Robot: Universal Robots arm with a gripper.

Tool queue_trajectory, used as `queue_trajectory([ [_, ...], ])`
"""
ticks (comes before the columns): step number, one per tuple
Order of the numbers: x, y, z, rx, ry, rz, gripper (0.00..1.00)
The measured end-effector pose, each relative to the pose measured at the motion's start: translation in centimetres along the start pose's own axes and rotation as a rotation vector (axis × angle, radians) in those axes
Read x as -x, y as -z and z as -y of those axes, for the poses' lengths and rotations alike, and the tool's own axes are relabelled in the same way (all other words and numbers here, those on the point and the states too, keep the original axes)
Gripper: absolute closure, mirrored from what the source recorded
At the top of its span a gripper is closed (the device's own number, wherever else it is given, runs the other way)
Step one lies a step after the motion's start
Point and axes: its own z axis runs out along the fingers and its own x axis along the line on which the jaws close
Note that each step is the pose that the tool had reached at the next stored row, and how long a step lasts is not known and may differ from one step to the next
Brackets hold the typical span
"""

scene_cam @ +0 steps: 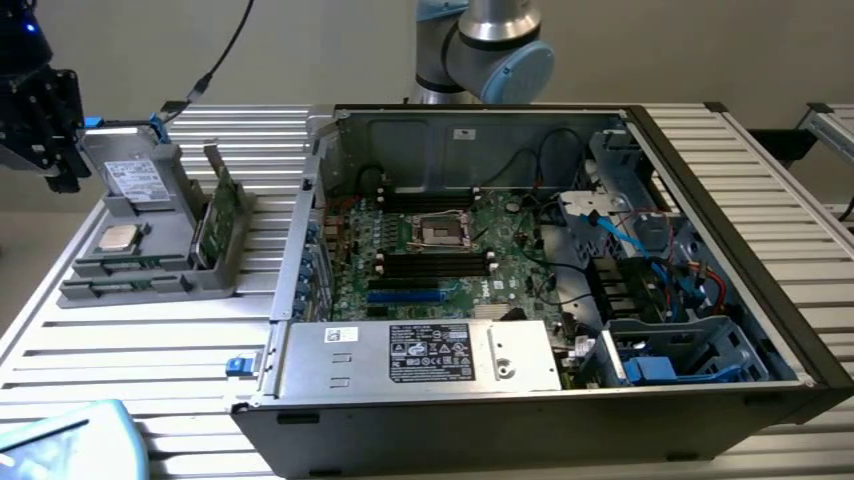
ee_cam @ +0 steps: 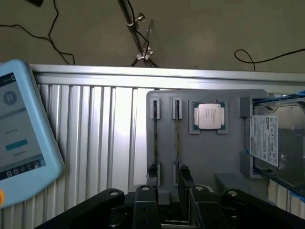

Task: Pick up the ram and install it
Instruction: 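Pick up the ram and move it above insertion slot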

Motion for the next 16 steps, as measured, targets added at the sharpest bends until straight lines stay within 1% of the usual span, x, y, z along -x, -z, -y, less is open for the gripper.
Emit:
queue_trajectory([
  [16, 0.0, -2.9, 0.18, -0.0003, 0.004, -0.0002, 0.69],
])
